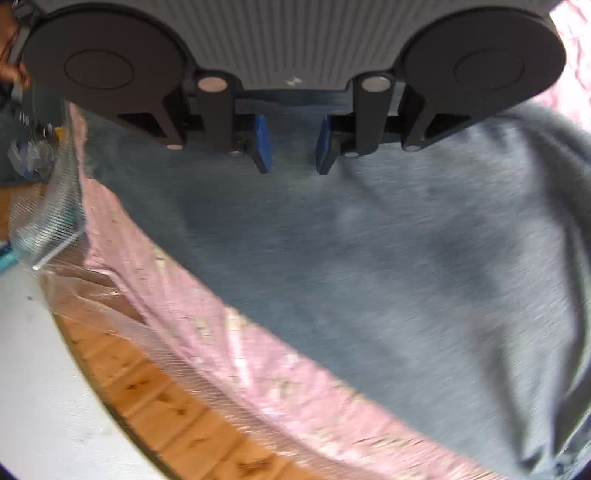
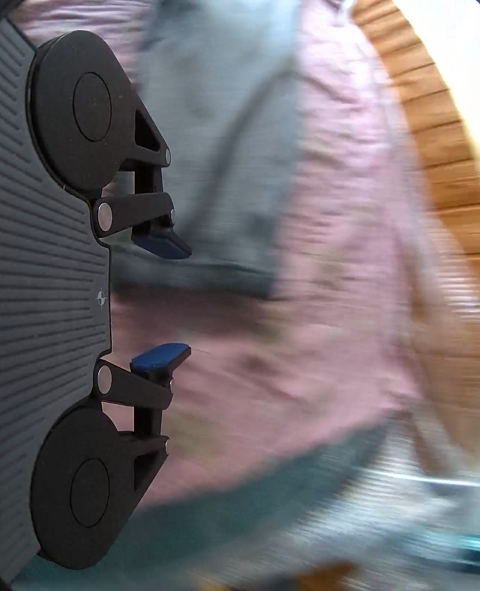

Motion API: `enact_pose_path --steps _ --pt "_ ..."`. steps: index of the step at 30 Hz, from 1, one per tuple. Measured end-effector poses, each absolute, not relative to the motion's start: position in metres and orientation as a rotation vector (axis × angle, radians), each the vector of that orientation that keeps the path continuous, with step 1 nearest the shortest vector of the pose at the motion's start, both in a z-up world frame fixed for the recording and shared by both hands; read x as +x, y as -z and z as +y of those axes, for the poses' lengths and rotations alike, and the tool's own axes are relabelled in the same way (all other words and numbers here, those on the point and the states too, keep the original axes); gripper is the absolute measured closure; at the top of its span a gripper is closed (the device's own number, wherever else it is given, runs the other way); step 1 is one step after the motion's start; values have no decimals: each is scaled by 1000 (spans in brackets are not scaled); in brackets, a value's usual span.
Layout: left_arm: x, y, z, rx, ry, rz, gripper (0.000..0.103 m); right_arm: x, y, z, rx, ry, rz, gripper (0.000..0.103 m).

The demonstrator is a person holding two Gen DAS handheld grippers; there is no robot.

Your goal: Fold clothes

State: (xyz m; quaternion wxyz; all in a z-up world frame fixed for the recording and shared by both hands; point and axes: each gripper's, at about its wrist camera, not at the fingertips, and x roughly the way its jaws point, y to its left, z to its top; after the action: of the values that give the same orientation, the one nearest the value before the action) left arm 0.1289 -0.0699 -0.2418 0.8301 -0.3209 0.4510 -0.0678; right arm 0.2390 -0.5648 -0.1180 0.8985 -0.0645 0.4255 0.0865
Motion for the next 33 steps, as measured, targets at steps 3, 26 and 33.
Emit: enact_pose_path --steps 3,26,33 --pt "135 246 -82 -671 175 981 76 275 108 -523 -231 -308 830 48" --pt "123 278 -103 -674 176 1113 82 293 173 -556 -12 -211 976 60" --pt "131 262 -126 -598 238 1111 80 298 183 -561 35 -277 933 81"
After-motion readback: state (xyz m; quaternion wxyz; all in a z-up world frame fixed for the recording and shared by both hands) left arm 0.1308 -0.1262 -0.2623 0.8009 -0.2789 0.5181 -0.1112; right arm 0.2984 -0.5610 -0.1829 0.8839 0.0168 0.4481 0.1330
